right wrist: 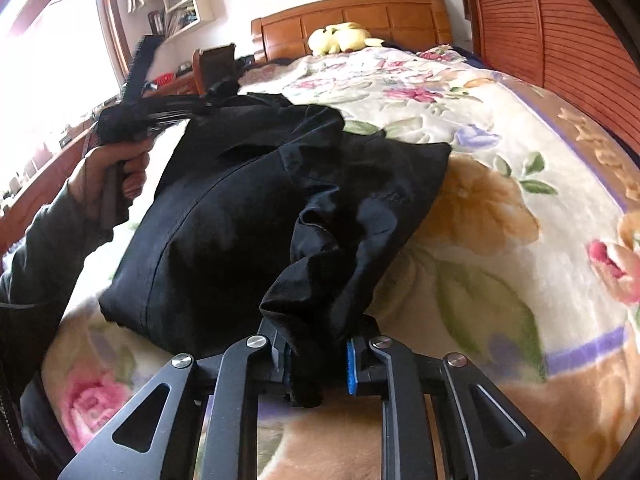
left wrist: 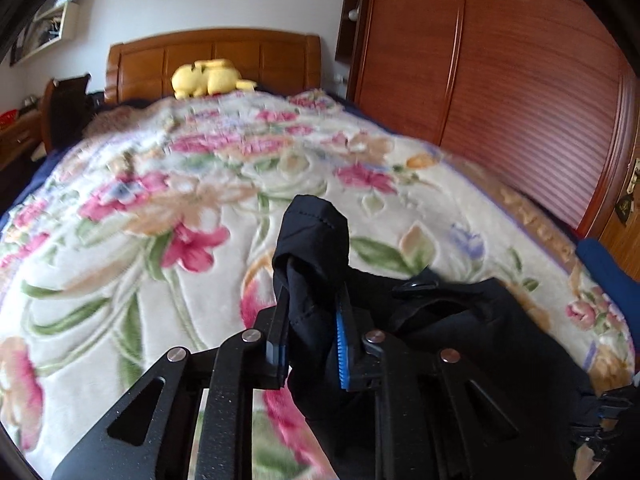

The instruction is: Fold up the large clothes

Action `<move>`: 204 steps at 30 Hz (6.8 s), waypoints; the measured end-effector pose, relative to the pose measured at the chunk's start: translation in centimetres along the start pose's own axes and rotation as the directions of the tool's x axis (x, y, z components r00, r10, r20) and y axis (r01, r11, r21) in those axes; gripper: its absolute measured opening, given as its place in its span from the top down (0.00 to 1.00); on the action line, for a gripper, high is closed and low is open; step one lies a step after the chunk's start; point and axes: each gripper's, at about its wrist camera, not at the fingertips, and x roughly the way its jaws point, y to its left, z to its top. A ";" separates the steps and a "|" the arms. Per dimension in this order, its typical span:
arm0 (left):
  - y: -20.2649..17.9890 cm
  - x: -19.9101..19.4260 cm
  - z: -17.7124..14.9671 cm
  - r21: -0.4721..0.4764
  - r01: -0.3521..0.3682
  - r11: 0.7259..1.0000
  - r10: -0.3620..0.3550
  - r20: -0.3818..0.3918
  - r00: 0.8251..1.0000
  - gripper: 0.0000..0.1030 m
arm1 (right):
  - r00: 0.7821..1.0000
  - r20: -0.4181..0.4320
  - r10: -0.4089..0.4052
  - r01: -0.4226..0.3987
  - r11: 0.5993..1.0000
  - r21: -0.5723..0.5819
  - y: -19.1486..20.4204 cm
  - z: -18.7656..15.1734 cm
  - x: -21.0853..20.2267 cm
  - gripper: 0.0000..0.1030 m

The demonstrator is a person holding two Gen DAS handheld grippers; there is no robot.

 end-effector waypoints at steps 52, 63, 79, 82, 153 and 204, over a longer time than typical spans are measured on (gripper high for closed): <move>-53.3 6.0 2.7 0.380 0.341 0.860 -0.283 -0.199 0.938 0.77 | 0.745 -0.005 -0.668 0.649 0.722 0.242 -34.9 -6.8 -33.9 0.89; -48.5 1.4 0.7 0.445 0.413 0.794 -0.343 -0.232 0.910 0.65 | 0.651 0.086 -0.754 0.717 0.648 0.255 -29.6 -4.2 -35.6 0.42; -38.5 -9.1 -2.0 0.404 0.433 0.806 -0.404 -0.160 0.901 0.37 | 0.721 0.031 -0.692 0.656 0.697 0.288 -28.8 -4.4 -28.5 0.31; -36.4 -10.1 -2.3 0.384 0.410 0.827 -0.383 -0.147 0.912 0.37 | 0.691 0.015 -0.723 0.688 0.664 0.294 -28.2 -3.9 -28.8 0.31; -5.6 -29.1 -15.3 0.036 -0.077 0.996 0.078 -0.031 0.996 0.37 | 0.927 0.113 -0.358 0.359 0.933 0.015 -0.3 -2.2 -21.3 0.25; -4.4 -38.1 -11.4 -0.054 -0.198 0.979 0.205 0.204 0.957 0.37 | 0.915 0.380 -0.138 0.181 0.980 -0.079 13.2 -4.5 -20.5 0.20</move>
